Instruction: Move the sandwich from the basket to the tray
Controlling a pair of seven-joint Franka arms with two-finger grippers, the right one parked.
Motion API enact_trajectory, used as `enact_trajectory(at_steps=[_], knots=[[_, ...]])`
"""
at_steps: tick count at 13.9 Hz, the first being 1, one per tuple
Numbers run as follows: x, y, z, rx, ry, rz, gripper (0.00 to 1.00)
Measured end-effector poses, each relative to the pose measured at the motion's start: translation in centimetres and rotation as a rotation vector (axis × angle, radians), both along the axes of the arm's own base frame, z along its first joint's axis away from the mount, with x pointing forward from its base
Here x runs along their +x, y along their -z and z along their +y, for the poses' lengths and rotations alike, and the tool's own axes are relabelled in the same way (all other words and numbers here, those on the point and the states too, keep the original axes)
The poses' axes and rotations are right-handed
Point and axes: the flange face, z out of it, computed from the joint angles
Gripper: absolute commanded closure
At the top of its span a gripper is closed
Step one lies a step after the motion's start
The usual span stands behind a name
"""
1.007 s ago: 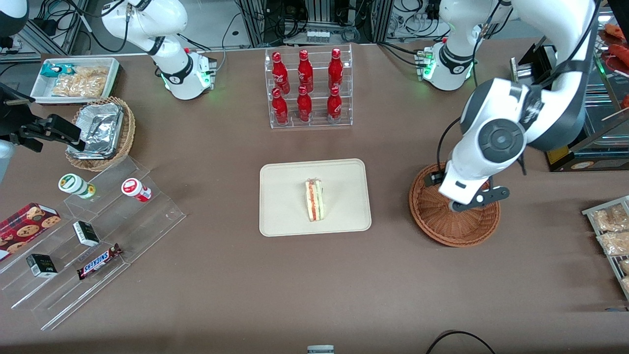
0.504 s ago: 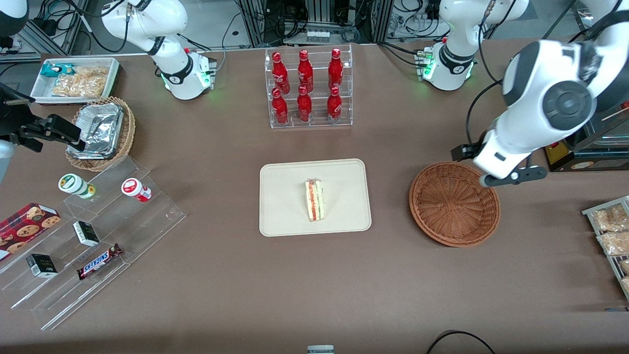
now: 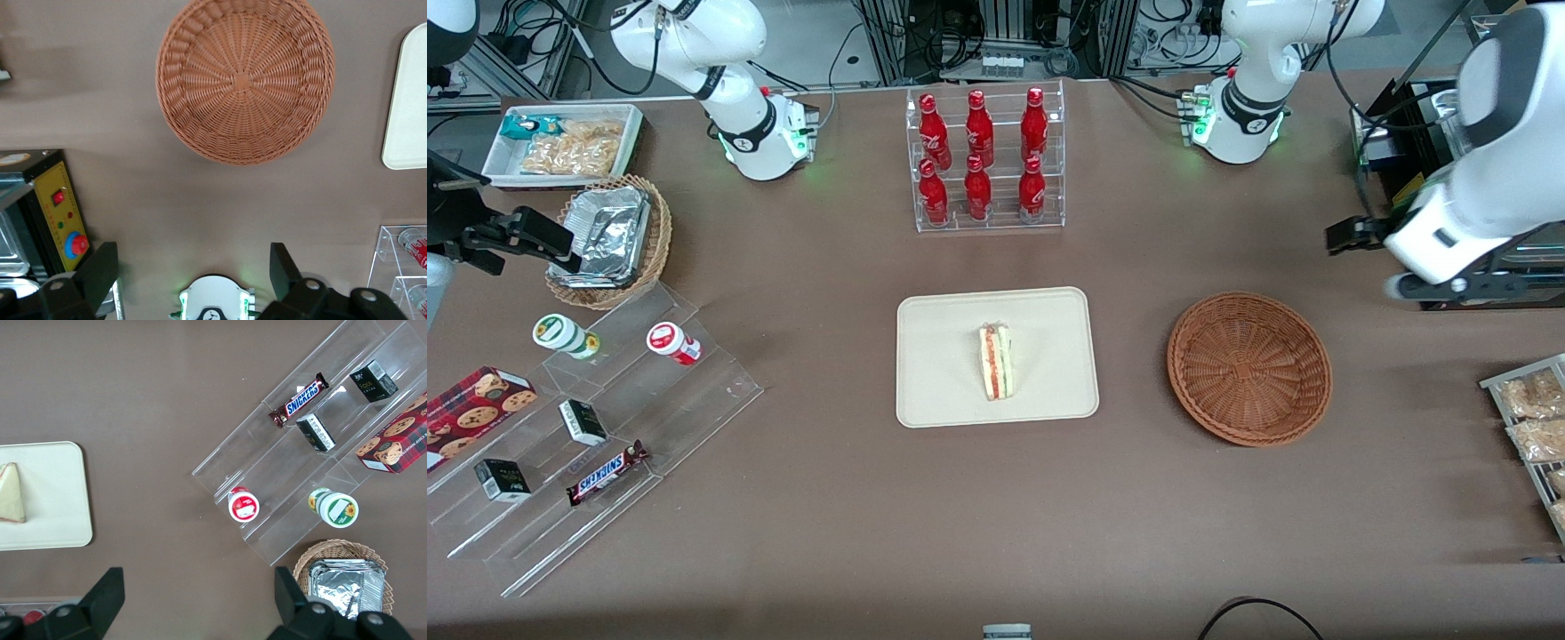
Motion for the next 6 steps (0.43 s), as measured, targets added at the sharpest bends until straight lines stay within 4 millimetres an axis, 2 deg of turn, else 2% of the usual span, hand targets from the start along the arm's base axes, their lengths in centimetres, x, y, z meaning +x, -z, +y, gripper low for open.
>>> enact_trajectory(at_steps=[3,6], knots=[[0.1,-1.8,1.6,-0.007,-0.013,-0.035,0.00],[0.1,-2.9,2.2,-0.029,-0.026,-0.059,0.00]])
